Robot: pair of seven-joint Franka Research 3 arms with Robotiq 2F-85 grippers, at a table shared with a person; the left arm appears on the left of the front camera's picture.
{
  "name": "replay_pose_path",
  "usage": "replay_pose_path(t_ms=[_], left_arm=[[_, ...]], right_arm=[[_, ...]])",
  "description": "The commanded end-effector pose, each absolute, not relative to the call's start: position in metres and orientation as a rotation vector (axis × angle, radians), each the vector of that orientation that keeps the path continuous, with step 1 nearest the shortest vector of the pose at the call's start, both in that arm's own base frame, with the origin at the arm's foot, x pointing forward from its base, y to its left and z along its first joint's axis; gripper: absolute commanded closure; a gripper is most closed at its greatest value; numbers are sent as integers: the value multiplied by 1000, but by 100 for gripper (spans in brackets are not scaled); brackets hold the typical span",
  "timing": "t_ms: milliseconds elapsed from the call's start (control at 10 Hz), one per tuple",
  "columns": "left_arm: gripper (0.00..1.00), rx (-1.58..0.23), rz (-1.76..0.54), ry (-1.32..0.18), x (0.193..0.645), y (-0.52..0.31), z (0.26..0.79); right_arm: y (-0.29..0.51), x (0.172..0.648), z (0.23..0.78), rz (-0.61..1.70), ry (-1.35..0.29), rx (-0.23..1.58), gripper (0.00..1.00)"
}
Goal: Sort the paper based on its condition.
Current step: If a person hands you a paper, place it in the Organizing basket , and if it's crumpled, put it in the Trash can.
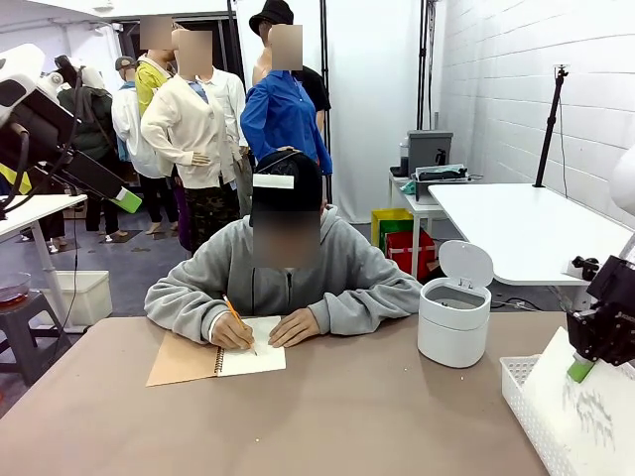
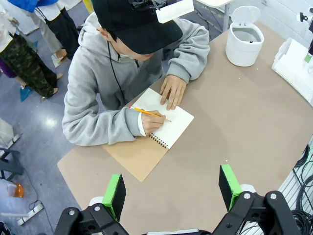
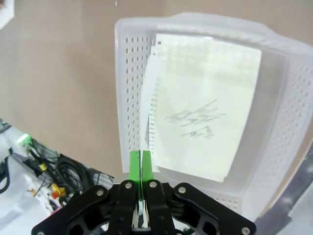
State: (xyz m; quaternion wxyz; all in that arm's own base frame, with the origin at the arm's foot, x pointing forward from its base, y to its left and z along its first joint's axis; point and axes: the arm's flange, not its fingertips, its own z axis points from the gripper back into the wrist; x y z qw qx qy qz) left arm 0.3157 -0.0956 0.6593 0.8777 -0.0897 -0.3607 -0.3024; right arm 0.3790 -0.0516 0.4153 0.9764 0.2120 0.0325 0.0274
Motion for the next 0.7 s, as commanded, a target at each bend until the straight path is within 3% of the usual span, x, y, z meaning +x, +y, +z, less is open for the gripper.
replay_pose_path(t_ms=[0,600], left_arm=[[0,-208,-618,-750,315,-96,660],[0,-208,-618,-750,315,-96,660]], right_arm=[[-48,384,399,59,28,452,100],[-56,390,387,23,48,452,100]])
